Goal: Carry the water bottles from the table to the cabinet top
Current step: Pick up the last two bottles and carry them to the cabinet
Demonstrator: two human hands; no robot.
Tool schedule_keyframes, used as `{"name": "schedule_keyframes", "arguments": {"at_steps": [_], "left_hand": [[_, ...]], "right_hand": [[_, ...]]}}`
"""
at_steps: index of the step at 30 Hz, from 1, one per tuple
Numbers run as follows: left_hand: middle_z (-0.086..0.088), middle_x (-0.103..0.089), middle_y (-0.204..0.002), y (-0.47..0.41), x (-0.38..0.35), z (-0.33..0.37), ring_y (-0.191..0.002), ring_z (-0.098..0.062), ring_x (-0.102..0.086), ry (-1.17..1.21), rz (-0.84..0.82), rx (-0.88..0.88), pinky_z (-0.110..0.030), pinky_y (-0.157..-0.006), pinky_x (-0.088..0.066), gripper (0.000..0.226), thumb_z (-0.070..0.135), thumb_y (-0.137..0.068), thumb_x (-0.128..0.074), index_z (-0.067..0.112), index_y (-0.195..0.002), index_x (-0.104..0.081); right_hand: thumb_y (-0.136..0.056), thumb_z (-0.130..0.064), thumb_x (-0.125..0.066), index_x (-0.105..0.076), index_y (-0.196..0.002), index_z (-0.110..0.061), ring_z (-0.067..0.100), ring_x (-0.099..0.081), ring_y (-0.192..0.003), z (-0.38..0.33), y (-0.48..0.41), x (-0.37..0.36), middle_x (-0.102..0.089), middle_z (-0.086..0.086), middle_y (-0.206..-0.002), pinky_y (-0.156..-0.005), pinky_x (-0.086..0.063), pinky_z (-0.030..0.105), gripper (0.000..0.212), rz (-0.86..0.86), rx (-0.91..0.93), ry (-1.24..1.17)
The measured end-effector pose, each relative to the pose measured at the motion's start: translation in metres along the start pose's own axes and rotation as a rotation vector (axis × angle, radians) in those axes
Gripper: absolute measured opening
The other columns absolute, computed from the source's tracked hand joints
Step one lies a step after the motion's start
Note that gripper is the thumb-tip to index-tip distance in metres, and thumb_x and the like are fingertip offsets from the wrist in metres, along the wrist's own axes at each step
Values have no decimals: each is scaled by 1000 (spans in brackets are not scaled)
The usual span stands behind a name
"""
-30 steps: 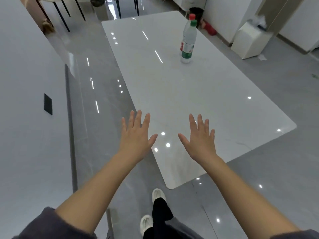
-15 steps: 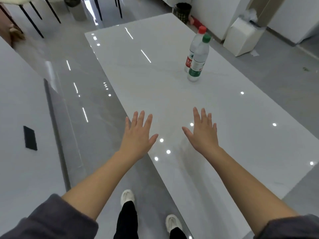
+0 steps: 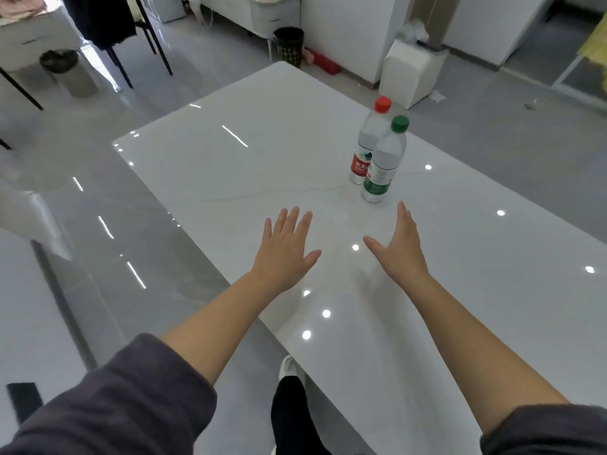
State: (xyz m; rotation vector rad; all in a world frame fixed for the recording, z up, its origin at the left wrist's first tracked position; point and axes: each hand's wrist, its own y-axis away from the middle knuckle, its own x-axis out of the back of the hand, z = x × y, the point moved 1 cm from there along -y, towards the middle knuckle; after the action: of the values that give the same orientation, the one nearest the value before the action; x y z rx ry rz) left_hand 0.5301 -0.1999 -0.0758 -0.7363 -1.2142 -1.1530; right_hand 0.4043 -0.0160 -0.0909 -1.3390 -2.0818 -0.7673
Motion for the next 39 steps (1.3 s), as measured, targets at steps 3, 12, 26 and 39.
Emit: {"name": "schedule_keyframes", "arguments": {"at_steps": [3, 12, 26, 39], "left_hand": [[-9, -1, -162, -49, 5, -17, -150, -27, 4, 12, -19, -24, -46, -120, 0, 73, 47, -99, -39, 17, -154, -2], [-7, -3, -163, -163, 3, -50, -150, -26, 1, 72, -119, -113, -44, -121, -3, 75, 46, -98, -44, 16, -154, -4], [-1, -23, -159, -309, 0, 5, -144, -17, -26, 743, -242, -138, -35, -113, -27, 113, 38, -71, -83, 20, -153, -8], [12, -68, -107, -290, -23, -17, -96, -6, -65, 850, -219, -158, -30, -86, -55, 58, 35, -71, -81, 28, -121, -51]], "right_hand": [[-85, -33, -73, -3, -156, -20, 17, -12, -150, -11, -52, -8, -10, -2, -164, -119, -19, 36, 101, 57, -67, -174], [-73, -13, -82, -34, -139, -18, 17, -56, -117, -24, -161, -33, -54, -5, -129, -91, -46, 29, 81, 277, -258, -535], [-73, -21, -83, -43, -120, -32, 4, -58, -97, -12, -166, -34, -59, -17, -109, -75, -42, 14, 63, 447, -326, -515], [-73, -21, -84, -42, -121, -34, -8, -56, -97, -7, -163, -36, -57, -20, -109, -76, -43, 13, 65, 395, -282, -543]]}}
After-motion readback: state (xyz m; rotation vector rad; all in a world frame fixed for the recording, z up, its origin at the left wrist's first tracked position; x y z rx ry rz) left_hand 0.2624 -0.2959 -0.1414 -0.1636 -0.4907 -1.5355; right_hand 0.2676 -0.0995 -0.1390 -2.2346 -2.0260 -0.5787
